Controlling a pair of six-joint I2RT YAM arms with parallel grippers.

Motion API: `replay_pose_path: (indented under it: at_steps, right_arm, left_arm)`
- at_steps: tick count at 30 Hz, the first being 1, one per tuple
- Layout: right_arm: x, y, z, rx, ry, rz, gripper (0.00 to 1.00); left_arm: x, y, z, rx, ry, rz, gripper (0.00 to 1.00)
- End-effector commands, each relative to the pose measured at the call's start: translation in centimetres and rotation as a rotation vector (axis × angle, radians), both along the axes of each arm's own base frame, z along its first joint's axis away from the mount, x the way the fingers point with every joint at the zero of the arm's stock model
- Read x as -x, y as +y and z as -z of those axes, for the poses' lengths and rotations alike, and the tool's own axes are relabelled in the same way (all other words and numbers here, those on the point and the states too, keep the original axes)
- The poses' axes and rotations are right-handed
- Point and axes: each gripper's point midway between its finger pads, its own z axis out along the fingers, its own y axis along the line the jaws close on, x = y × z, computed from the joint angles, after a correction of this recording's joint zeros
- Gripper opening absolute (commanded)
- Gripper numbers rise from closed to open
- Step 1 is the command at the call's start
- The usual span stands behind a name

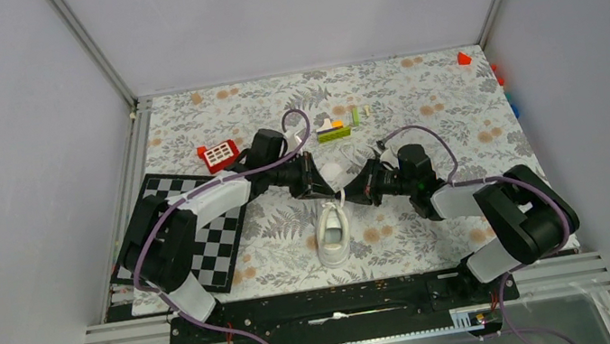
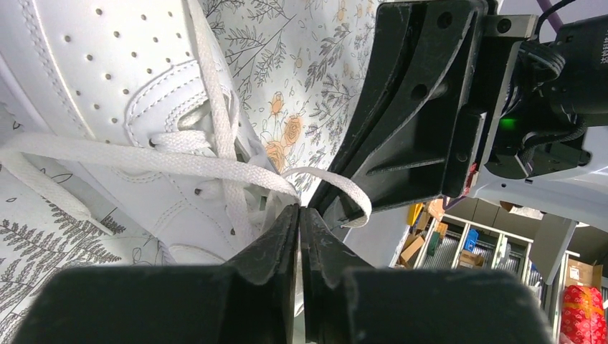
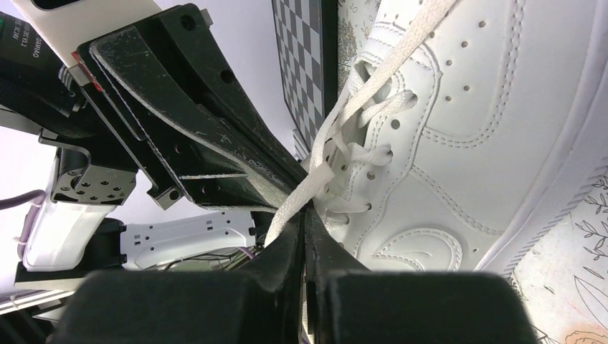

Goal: Tie the shoes
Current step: Cross the shoelace with the shoelace.

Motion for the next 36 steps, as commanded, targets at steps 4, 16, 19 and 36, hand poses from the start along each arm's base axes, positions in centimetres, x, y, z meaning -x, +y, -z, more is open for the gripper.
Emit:
replay_pose_path:
  at_steps: [4, 16, 19, 36]
  right_arm:
    - [-0.3, 0.5, -1.7, -0.004, -0.078, -0.006, 0.0]
    - [-0.1, 0.4, -2.0, 0.019, -0.092, -0.024, 0.37]
    - [-0.1, 0.4, -2.1, 0.021, -0.096, -0.027, 0.37]
    - [0.3, 1.5, -2.6, 0.013, -0.114, -0.083, 0.32]
  left_arm:
    - [0.6, -0.5, -3.3, 0.075, -0.088, 0.046, 0.13]
    - [0.5, -0.7, -3.5, 0.089, -0.077, 0.041, 0.17]
    - [0.4, -0.8, -3.4, 0.09, -0.073, 0.04, 0.2]
    - [0.3, -0.9, -3.0, 0.084, -0.047, 0.031, 0.01]
